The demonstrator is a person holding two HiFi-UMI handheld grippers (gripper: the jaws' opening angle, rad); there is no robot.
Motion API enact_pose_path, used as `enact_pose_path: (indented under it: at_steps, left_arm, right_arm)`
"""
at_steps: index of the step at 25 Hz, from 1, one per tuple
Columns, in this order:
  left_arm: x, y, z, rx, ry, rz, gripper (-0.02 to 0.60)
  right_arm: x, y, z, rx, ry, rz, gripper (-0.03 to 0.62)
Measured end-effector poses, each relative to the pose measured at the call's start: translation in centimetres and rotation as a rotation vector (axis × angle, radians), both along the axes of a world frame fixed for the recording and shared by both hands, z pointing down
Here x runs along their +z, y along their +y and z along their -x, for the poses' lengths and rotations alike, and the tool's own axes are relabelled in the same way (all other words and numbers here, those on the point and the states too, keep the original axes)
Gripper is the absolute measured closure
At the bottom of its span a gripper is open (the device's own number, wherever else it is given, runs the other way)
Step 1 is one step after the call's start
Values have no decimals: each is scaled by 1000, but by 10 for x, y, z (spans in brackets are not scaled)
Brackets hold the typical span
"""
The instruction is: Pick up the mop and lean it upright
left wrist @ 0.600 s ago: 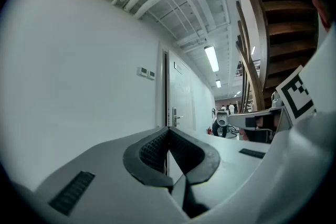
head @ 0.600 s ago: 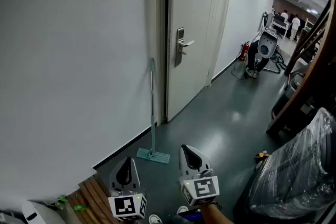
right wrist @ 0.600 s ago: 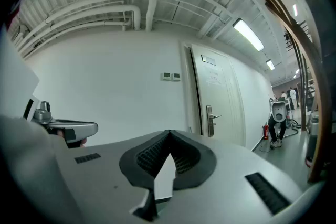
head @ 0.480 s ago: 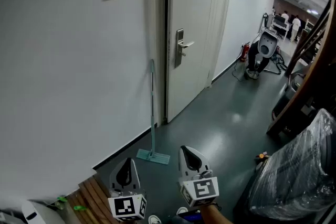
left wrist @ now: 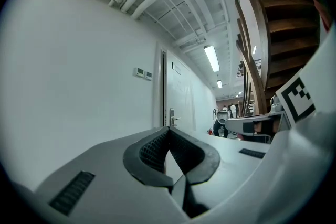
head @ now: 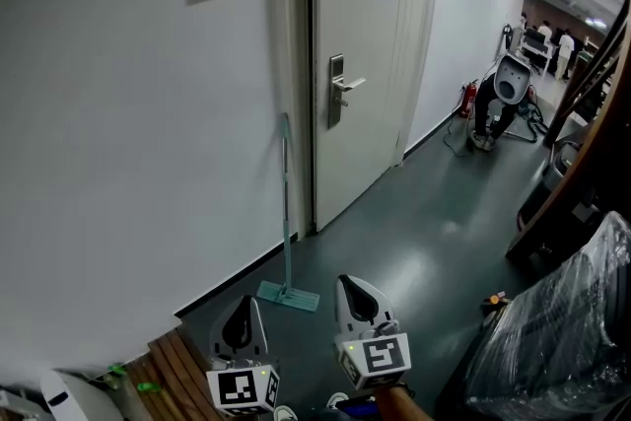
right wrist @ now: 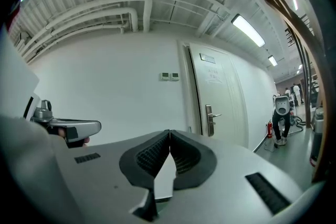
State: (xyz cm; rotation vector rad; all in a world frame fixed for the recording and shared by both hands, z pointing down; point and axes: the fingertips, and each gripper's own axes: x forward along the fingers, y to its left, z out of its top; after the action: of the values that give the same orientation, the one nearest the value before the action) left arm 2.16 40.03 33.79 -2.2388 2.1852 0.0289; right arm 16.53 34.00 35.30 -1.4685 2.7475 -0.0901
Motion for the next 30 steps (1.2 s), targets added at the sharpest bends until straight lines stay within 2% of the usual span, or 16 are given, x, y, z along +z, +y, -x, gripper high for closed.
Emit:
enact_pose_path:
  at_steps: [9, 16, 22, 30]
  left_arm:
    - [-2, -22, -32, -35, 2, -5, 569]
    - [-4, -44, -38, -46, -11, -21, 569]
    - [2, -72, -20, -24, 5, -26, 569]
    - [6, -121, 28, 0, 10, -30, 569]
  right_arm:
    - [3, -22, -18, -45, -7, 6, 576]
    - [5, -43, -13, -53, -7, 8, 576]
    - [10, -69, 8, -49, 17, 3, 576]
    - [6, -117, 58, -13, 40, -1, 576]
